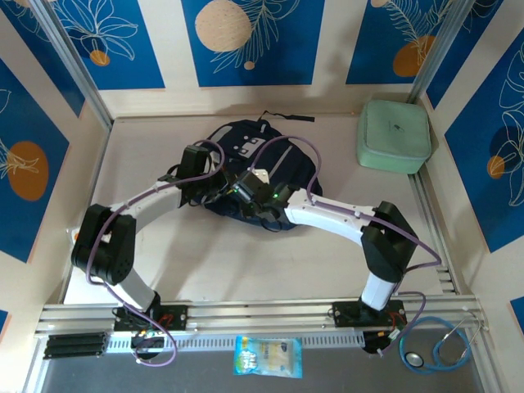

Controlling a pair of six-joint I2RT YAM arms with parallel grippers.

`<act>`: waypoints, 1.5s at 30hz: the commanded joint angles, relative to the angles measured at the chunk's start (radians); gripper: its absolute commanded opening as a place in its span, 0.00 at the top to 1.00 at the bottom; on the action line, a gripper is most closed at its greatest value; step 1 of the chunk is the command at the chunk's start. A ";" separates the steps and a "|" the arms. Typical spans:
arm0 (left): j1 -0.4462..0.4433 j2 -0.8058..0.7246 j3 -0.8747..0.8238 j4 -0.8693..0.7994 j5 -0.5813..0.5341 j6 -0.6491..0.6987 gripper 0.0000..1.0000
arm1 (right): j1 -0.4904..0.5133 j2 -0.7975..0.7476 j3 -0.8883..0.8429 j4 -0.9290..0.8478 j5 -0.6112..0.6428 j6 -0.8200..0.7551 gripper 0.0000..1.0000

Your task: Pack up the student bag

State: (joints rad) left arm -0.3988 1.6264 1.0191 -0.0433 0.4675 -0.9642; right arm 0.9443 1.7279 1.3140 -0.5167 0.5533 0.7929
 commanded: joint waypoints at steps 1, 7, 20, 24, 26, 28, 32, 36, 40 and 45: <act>-0.023 0.003 0.042 0.095 0.096 0.003 1.00 | -0.005 0.030 0.050 -0.034 0.056 0.038 0.70; -0.025 0.008 0.035 0.124 0.112 -0.009 1.00 | -0.036 0.096 0.134 -0.105 0.089 0.061 0.66; -0.023 0.008 0.045 0.133 0.114 -0.014 1.00 | -0.062 0.160 0.199 -0.212 0.176 0.108 0.82; -0.021 0.021 0.066 0.116 0.115 -0.003 1.00 | -0.058 0.106 0.122 -0.165 0.185 0.054 0.84; -0.021 0.026 0.075 0.107 0.113 0.006 1.00 | -0.059 0.075 0.082 -0.149 0.186 0.041 0.84; -0.018 0.029 0.086 0.091 0.105 0.017 1.00 | -0.061 0.044 0.046 -0.135 0.184 0.034 0.84; -0.007 0.034 0.102 0.073 0.097 0.032 1.00 | -0.068 -0.020 -0.037 -0.095 0.167 0.011 0.84; 0.004 0.036 0.118 0.053 0.099 0.060 1.00 | -0.100 -0.097 -0.151 -0.022 0.096 -0.042 0.85; 0.006 0.043 0.136 0.031 0.105 0.079 1.00 | -0.147 -0.153 -0.215 0.032 0.017 -0.108 0.84; 0.006 0.052 0.138 0.045 0.113 0.069 1.00 | -0.161 -0.154 -0.196 0.059 -0.024 -0.178 0.81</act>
State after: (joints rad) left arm -0.4030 1.6920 1.1057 -0.0574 0.5159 -0.9337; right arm 0.8005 1.5803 1.1160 -0.4488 0.5339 0.6804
